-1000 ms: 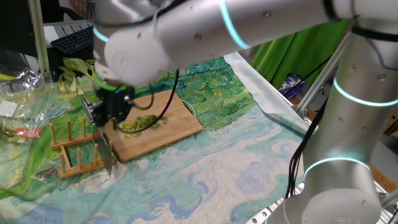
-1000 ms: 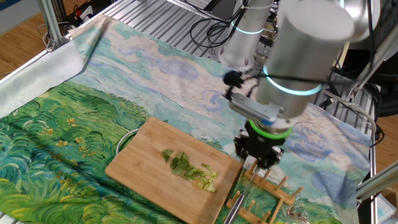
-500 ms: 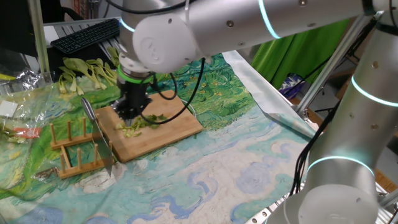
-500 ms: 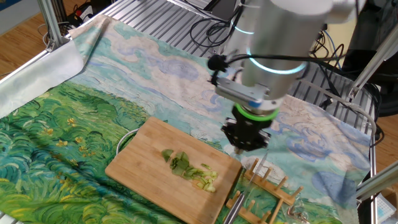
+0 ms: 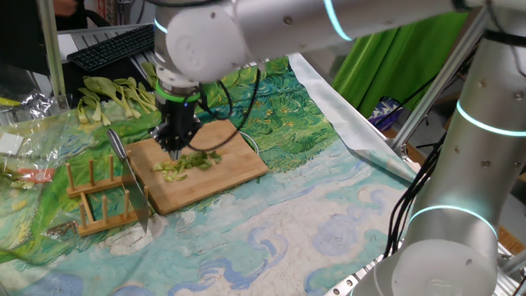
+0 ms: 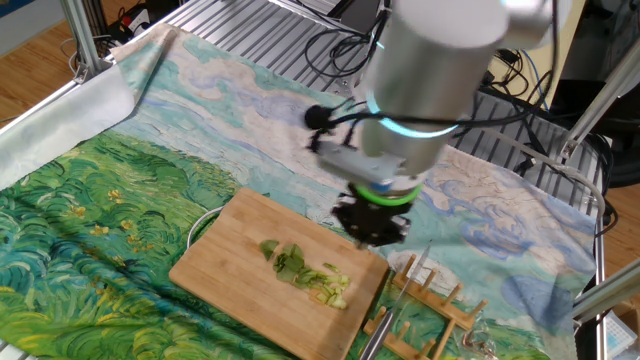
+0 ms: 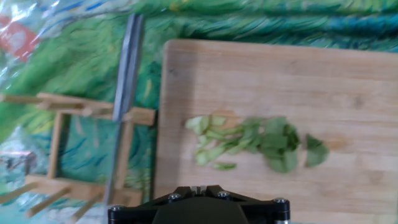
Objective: Chop the pakchoi
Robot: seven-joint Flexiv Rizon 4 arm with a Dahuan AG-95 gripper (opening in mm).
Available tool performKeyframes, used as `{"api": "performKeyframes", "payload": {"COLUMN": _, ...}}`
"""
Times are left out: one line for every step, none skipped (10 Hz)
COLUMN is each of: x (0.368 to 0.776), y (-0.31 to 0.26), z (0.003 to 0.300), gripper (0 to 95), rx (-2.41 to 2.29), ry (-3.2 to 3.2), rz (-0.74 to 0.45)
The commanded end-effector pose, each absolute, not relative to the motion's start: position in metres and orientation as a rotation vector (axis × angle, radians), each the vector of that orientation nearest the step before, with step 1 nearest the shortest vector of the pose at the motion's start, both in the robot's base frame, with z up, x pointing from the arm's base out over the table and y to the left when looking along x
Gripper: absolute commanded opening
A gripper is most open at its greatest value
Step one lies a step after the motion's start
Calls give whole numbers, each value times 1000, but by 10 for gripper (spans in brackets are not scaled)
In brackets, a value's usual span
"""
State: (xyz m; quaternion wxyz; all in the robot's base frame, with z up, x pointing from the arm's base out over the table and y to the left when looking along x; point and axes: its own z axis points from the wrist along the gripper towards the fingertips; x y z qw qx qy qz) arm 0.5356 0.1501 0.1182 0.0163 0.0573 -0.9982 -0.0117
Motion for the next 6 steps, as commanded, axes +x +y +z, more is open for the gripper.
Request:
{"api": "performKeyframes", "payload": {"x": 542, "y": 136, "z": 116, "gripper": 0, "rx": 213, "ry": -3108, "rz": -54}}
{"api": "performKeyframes", "payload": {"x": 543, "y": 133, "z": 114, "gripper": 0, "rx": 209, "ry": -3110, "rz": -55}}
{"api": "performKeyframes", "payload": {"x": 544, "y": 130, "z": 113, "gripper": 0, "rx": 202, "ry": -3107, "rz": -58}}
{"api": "performKeyframes", "payload": {"x": 546, "y": 128, "z": 108, "gripper": 0, "rx": 193, "ry": -3096, "rz": -68}}
{"api": "performKeyframes", "payload": {"x": 547, "y": 126, "z": 105, "gripper": 0, "rx": 186, "ry": -3099, "rz": -69}}
{"api": "performKeyframes", "payload": {"x": 547, "y": 126, "z": 105, "gripper": 0, "rx": 182, "ry": -3102, "rz": -65}}
